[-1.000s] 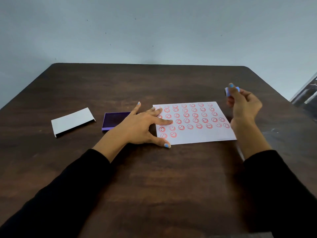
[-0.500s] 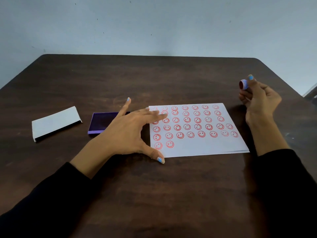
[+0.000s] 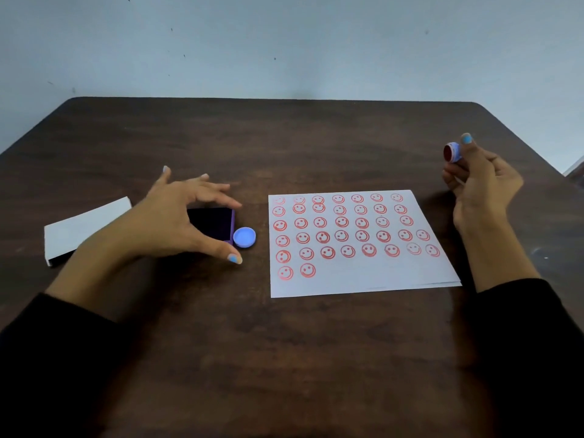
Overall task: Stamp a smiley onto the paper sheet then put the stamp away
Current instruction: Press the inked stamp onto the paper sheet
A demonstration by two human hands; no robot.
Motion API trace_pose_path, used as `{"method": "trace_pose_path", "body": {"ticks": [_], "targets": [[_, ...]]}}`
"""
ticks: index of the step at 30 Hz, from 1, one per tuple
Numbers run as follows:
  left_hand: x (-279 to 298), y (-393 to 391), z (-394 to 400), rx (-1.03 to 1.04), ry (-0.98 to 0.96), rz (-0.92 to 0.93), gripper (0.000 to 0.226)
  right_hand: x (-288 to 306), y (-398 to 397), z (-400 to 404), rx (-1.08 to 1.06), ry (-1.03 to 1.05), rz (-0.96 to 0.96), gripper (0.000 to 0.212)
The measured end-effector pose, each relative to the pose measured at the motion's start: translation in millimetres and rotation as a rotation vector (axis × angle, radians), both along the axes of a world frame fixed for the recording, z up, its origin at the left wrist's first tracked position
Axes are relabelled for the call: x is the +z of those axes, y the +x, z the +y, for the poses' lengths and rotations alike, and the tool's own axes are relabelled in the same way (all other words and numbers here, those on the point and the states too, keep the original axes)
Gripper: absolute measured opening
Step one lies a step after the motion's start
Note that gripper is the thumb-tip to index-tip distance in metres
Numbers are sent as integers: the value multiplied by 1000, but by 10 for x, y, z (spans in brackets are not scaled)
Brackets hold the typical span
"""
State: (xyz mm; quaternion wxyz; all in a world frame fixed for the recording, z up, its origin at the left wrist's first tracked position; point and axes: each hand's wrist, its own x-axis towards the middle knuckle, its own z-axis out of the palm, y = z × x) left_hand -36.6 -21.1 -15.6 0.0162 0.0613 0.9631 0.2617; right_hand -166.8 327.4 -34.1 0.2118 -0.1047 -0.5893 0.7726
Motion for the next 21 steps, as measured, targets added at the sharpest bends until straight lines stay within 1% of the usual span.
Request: {"method": "trace_pose_path", "body": {"ticks": [5,9,16,19,21], "targets": [[-49,-10,30,-10,28,-13,58,-7,4,14,-3,-48,-9,19],[-70,-28,18,-10,4,2,48,-3,-3,32,8,-109,-5,22],[-96,-42,40,-41,-16,31,37,-9,-13,33,10,-113,-12,21],[-86,-28,43,-23,-9,90,32,0,-6,37,-6,-101,-31,20],[-81,-18,42,28,13,180,24,56,33,-13,-73,-83,-7,19]]}}
